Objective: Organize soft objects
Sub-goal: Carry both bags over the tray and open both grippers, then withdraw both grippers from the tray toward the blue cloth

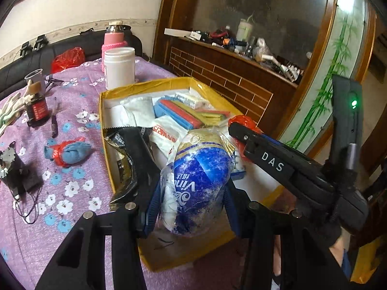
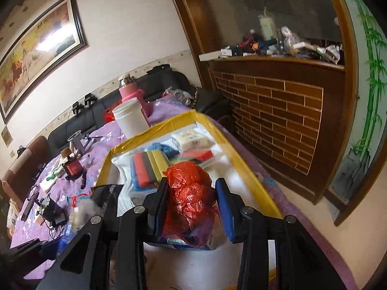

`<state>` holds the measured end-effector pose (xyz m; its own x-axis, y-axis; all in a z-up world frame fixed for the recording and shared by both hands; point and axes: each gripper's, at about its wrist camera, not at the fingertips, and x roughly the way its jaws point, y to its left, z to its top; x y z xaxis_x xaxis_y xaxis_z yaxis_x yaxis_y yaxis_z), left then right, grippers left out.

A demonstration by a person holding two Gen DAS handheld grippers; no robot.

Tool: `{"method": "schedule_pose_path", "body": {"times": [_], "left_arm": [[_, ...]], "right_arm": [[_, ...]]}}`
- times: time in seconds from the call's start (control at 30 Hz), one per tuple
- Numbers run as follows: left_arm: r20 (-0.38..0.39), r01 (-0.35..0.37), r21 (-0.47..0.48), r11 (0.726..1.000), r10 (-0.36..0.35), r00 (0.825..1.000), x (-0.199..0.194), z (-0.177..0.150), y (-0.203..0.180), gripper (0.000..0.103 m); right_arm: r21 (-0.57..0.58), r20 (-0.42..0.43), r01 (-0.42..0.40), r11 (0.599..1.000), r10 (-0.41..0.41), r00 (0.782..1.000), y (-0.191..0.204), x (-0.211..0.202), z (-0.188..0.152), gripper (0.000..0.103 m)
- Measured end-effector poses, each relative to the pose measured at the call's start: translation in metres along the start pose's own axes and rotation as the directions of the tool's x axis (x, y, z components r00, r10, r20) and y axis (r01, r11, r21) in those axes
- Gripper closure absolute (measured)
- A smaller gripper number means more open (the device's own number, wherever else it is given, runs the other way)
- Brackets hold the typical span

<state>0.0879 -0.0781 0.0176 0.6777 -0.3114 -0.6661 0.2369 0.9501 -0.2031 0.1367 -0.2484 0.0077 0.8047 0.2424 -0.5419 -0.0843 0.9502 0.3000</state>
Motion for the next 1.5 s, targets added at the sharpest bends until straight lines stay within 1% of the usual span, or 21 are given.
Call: {"method": "schedule_pose_path", "body": {"times": [0.03, 0.1, 0.2, 0.33, 0.5, 0.57, 0.63, 0.7, 0.73, 0.87, 0.93, 1.03, 1.1, 1.23, 1.37, 1.43, 1.5], "left_arm": [[-0.003, -0.001, -0.002, 1.000, 0.001, 1.000, 0.005, 0.001, 0.001, 0.057], [-0.001, -0.029, 0.008, 1.000, 0.029, 1.000, 0.012, -0.002, 0.001, 0.057], [-0.002, -0.051, 0.023, 0.998, 0.051, 0.999, 0.019, -0.005, 0.001, 0.057], [-0.008, -0.067, 0.040, 0.997, 0.068, 0.998, 0.027, -0.009, 0.000, 0.057], [0.006, -0.077, 0.056, 0.995, 0.076, 0.997, 0.029, -0.010, 0.001, 0.056], [0.008, -0.075, 0.057, 0.996, 0.074, 0.997, 0.028, -0.010, 0.000, 0.054], [0.013, -0.070, 0.057, 0.996, 0.069, 0.997, 0.026, -0.010, 0.000, 0.045], [0.022, -0.062, 0.057, 0.996, 0.061, 0.998, 0.023, -0.010, -0.002, 0.039], [0.027, -0.060, 0.058, 0.997, 0.059, 0.998, 0.021, -0.010, -0.003, 0.037], [0.040, -0.051, 0.057, 0.997, 0.048, 0.998, 0.011, -0.008, -0.006, 0.034], [0.044, -0.045, 0.055, 0.997, 0.043, 0.998, 0.006, -0.007, -0.007, 0.027], [0.061, -0.042, 0.054, 0.998, 0.038, 0.997, -0.005, -0.007, -0.008, 0.027], [0.070, -0.042, 0.053, 0.998, 0.038, 0.997, -0.013, -0.007, -0.007, 0.027], [0.085, -0.043, 0.036, 0.998, 0.039, 0.996, -0.031, -0.007, -0.001, 0.027], [0.114, -0.066, 0.004, 0.998, 0.065, 0.991, -0.057, -0.008, 0.017, 0.027], [0.125, -0.086, -0.017, 0.996, 0.088, 0.988, -0.070, -0.010, 0.028, 0.027], [0.137, -0.111, -0.045, 0.993, 0.116, 0.984, -0.084, -0.014, 0.047, 0.027]], "right_arm": [[-0.001, -0.004, -0.004, 1.000, 0.004, 1.000, 0.000, 0.002, -0.001, 0.061], [-0.007, -0.004, -0.003, 1.000, 0.003, 1.000, 0.002, 0.003, -0.001, 0.061], [-0.013, -0.010, 0.004, 1.000, -0.004, 1.000, 0.003, 0.007, -0.002, 0.061], [-0.035, -0.040, 0.013, 0.999, -0.015, 0.999, 0.007, 0.014, -0.004, 0.061], [-0.049, -0.037, 0.017, 0.999, -0.019, 0.999, 0.010, 0.014, -0.005, 0.060], [-0.034, -0.038, 0.010, 0.999, -0.011, 0.999, 0.008, 0.014, -0.005, 0.058], [-0.022, -0.036, 0.003, 1.000, -0.004, 0.999, 0.007, 0.012, -0.004, 0.052], [-0.007, -0.009, -0.002, 1.000, 0.002, 1.000, 0.005, 0.006, -0.003, 0.043], [-0.002, 0.011, -0.007, 1.000, 0.007, 1.000, 0.004, 0.002, -0.002, 0.043], [0.005, 0.072, -0.017, 1.000, 0.017, 0.997, 0.003, -0.009, 0.002, 0.043], [0.019, 0.104, -0.017, 1.000, 0.015, 0.994, 0.001, -0.015, 0.003, 0.043], [0.054, 0.154, -0.034, 0.998, 0.025, 0.988, -0.006, -0.025, 0.004, 0.038], [0.061, 0.169, -0.032, 0.998, 0.021, 0.985, -0.007, -0.028, 0.005, 0.037], [0.031, 0.171, -0.030, 0.999, 0.024, 0.985, 0.000, -0.028, 0.004, 0.037], [-0.024, 0.171, -0.044, 0.999, 0.047, 0.984, 0.011, -0.028, 0.002, 0.037], [-0.058, 0.151, -0.069, 0.996, 0.077, 0.985, 0.018, -0.025, 0.001, 0.037], [-0.103, 0.104, -0.106, 0.989, 0.116, 0.988, 0.029, -0.019, -0.002, 0.037]]}}
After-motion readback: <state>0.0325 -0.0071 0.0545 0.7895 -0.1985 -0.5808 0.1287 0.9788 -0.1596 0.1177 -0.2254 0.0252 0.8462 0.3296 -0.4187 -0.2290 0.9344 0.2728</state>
